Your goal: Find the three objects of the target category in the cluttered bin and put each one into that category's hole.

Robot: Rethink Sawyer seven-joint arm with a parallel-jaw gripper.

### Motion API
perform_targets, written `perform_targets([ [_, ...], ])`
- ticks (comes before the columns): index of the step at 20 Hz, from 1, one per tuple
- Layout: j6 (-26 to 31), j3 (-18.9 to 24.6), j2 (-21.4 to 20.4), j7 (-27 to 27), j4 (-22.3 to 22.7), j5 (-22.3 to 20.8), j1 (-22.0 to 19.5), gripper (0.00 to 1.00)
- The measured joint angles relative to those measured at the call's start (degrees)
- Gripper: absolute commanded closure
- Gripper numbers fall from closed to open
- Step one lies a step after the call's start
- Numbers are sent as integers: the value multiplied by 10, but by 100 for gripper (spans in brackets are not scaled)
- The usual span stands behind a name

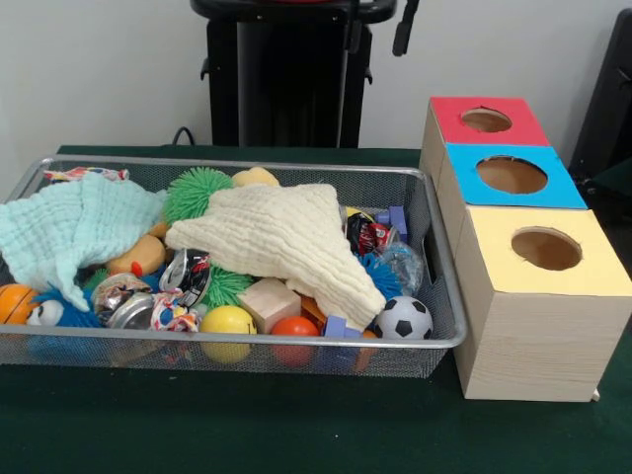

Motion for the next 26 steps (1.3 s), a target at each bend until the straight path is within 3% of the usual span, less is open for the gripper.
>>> perform_targets([
  [12,0,2,59,0,-93,-31,-15,0],
  [26,3,48,128,0,-188,-56,-120,0],
])
